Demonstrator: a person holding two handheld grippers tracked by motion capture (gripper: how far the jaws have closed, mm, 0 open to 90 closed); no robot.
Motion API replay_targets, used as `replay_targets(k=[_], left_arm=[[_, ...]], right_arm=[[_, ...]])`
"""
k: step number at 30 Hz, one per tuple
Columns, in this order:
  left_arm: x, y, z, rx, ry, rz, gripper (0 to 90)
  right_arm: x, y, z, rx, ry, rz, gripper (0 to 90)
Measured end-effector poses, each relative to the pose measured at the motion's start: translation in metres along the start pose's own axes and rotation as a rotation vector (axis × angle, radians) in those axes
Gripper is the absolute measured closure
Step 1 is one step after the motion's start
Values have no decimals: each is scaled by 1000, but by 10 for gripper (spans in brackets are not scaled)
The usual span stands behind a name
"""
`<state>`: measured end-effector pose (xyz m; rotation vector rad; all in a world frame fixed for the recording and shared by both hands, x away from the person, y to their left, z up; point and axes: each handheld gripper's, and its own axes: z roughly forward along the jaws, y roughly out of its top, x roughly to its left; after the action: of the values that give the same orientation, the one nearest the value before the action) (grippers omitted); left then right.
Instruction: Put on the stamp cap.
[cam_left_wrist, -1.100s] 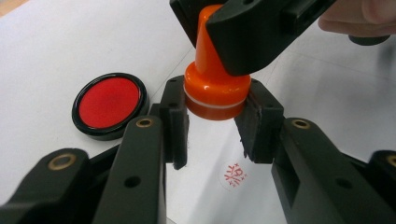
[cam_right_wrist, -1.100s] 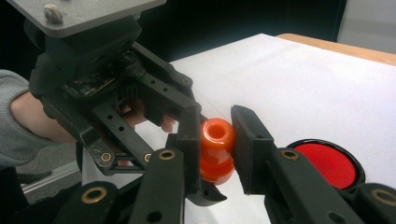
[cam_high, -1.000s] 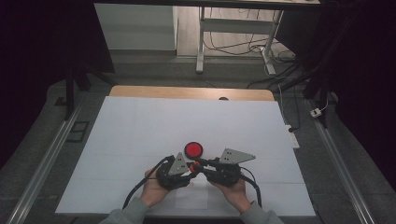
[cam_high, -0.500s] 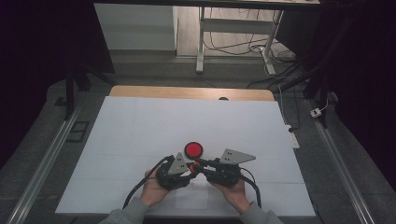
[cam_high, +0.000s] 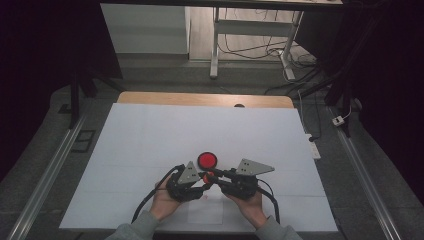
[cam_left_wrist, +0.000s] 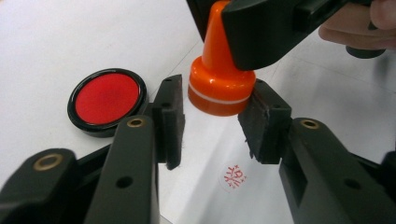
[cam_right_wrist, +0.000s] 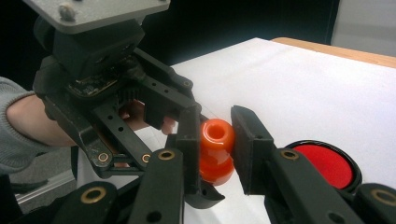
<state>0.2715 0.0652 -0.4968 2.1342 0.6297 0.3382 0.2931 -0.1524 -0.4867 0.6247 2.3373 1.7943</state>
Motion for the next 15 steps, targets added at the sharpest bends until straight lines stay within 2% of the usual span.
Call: replay_targets(k=[9,15], left_arm=[[1,0,2,16,-6,-8,512],[4,-1,0,30,7,-18,411]], right_arm=[[-2,1,-2,-7,-13,1,727],[-3,2,-3,-10,-16,0,727]])
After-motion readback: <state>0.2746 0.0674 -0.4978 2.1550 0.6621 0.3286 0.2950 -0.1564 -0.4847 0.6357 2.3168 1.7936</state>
